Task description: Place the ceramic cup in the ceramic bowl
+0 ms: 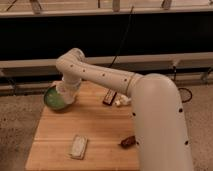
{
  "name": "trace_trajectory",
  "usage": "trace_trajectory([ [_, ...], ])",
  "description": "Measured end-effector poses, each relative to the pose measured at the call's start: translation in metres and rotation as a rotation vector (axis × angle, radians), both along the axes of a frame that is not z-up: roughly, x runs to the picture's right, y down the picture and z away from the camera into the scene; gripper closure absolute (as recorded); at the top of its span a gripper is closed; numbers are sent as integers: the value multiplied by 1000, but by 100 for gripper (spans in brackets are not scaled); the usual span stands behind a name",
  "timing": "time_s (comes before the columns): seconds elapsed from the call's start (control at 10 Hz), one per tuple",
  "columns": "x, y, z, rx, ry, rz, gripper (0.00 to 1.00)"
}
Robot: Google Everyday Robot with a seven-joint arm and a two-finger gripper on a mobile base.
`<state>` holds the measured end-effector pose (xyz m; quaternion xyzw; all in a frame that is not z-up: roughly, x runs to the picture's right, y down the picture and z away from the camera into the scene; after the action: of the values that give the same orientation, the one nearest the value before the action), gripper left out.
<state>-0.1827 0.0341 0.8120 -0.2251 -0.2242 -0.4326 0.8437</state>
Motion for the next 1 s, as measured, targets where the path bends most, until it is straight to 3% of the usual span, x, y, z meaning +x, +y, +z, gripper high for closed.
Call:
trace_trajectory([
  [0.2, -2, -2, 2, 7, -3, 0, 99],
  [0.5, -4, -4, 3, 13, -9, -1, 85],
  [1.0, -8, -7, 5, 21, -17, -4, 75],
])
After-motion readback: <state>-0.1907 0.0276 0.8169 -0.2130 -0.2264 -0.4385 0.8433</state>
